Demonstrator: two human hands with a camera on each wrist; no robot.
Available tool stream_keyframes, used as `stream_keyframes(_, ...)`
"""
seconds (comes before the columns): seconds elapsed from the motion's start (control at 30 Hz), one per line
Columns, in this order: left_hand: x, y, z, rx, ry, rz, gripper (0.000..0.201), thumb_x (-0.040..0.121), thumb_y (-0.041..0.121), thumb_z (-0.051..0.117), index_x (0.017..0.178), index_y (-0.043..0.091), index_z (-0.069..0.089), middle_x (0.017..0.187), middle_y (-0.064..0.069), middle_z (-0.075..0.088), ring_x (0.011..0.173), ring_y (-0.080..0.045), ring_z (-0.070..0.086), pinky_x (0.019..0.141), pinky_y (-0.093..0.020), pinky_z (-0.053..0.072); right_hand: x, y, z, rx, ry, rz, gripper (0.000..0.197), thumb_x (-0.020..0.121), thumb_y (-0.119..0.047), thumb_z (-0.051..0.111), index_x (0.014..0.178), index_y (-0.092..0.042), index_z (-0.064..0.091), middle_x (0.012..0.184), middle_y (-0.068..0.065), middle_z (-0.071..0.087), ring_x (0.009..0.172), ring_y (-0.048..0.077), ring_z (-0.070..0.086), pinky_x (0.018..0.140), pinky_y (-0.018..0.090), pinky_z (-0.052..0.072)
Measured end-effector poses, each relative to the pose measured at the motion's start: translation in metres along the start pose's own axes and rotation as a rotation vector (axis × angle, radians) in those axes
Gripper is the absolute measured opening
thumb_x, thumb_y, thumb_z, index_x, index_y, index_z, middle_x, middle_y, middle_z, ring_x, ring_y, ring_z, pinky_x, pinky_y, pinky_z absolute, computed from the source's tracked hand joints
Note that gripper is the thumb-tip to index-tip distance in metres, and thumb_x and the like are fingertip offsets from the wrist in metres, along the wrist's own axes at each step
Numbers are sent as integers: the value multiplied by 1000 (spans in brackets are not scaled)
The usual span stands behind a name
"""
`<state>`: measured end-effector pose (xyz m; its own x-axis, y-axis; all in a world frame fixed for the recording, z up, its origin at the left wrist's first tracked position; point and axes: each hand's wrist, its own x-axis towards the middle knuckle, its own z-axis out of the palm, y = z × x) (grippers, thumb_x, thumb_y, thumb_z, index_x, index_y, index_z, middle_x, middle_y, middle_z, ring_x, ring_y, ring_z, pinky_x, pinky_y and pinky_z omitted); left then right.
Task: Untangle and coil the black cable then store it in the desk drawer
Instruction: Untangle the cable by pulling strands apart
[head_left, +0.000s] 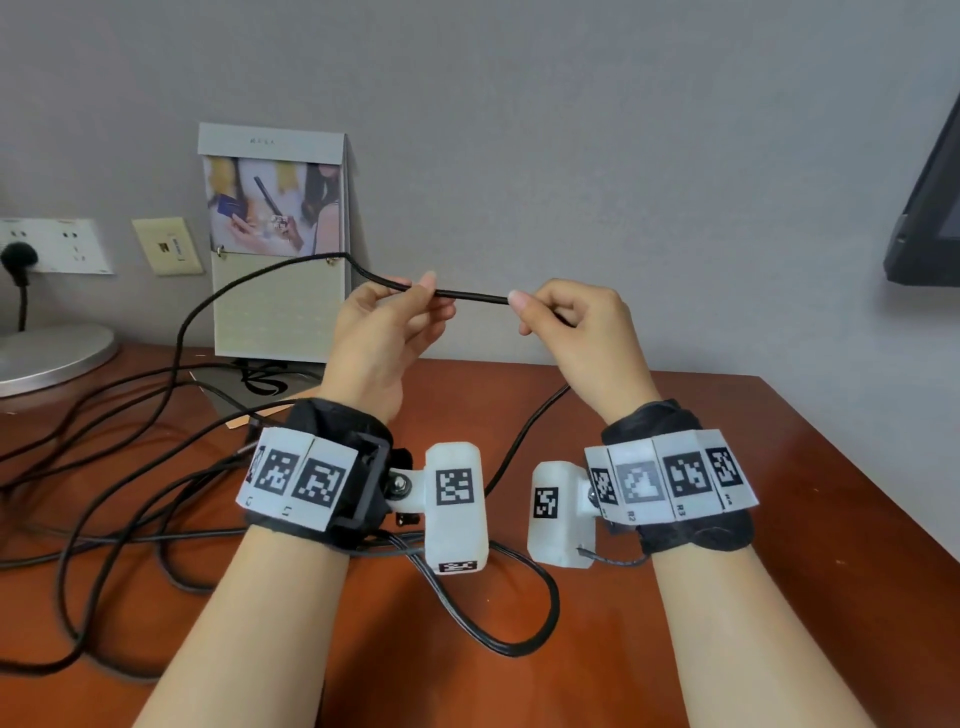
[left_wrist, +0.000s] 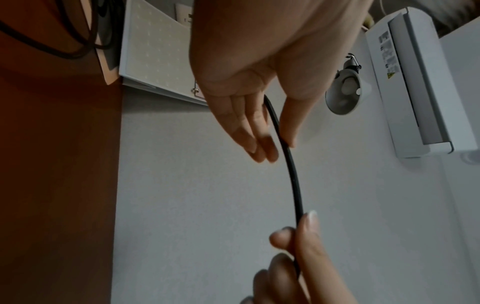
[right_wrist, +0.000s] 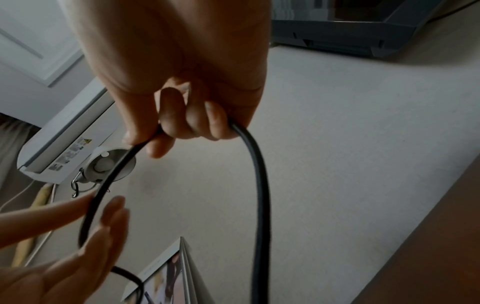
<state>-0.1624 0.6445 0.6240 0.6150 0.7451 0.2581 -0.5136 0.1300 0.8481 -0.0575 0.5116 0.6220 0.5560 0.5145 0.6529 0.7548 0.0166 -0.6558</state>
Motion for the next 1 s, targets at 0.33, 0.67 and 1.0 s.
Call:
stream_keyframes(0.33,1,-3,2,56,-2,26,17,84,4,66,81,10,50,62,1,63,64,-7,68,59,-13,50,0,4,2,-68,-25,28,35,88,-40,59,66,-14,63,50,-14,52,47,4,42,55,23,37)
stream_keyframes(0.67,-2,-3,4,27,-39,-23,26,85,10,66,101,8,47,66,4,68,70,-10,70,58,-17,51,-2,2,7,-144,-33,-29,35,92,-37,55,68,-11,60,56,-3,54,49,7,40,55,27,35)
stream_keyframes(1.0,6,9,-12,49,41,51,20,88,4,61,102,6,47,62,1,70,62,-7,69,57,-13,50,-1,4,-2,-86,-31,47,36,87,-41,59,66,-13,63,70,4,66,72,24,61,69,35,48)
